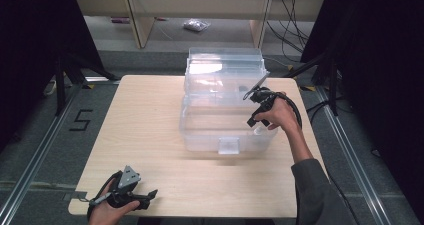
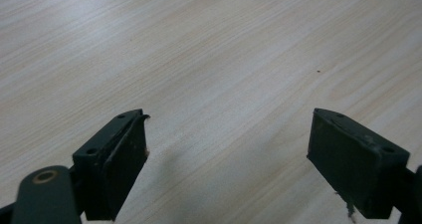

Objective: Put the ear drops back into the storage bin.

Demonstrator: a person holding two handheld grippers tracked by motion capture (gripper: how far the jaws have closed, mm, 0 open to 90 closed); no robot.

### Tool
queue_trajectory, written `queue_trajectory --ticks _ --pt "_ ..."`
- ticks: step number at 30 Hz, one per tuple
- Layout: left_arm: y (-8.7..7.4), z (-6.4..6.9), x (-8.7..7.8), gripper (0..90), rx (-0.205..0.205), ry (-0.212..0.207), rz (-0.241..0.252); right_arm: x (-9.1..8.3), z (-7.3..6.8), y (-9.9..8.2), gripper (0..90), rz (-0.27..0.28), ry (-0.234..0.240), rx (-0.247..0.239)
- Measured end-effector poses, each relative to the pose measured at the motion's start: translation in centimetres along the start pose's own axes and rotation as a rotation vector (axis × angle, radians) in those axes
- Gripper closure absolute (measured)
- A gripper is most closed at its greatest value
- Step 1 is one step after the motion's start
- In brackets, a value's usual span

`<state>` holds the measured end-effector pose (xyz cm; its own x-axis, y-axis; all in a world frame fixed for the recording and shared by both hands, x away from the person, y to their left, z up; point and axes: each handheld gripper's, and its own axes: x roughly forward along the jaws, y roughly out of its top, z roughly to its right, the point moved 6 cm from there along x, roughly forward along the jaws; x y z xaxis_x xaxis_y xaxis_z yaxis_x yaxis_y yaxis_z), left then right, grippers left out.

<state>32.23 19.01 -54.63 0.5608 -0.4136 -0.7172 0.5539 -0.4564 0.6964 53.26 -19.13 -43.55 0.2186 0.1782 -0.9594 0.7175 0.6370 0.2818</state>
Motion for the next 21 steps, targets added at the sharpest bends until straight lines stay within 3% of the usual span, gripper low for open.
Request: queue_trajectory --ticks 8,12,21 --pt "0.0 0.0 0.0 15.0 0.004 -0.005 -0.006 -2.1 -0.5 -0.7 25.9 0.108 -0.017 0.013" --pt "0.0 0.0 0.1 15.1 0.003 0.003 -0.004 -2.9 -0.6 -1.2 25.4 0.134 -0.031 0.005" --pt "0.0 0.0 0.1 15.0 -0.001 0.005 -0.002 -4.4 -1.7 -2.8 24.6 0.211 -0.002 0.023"
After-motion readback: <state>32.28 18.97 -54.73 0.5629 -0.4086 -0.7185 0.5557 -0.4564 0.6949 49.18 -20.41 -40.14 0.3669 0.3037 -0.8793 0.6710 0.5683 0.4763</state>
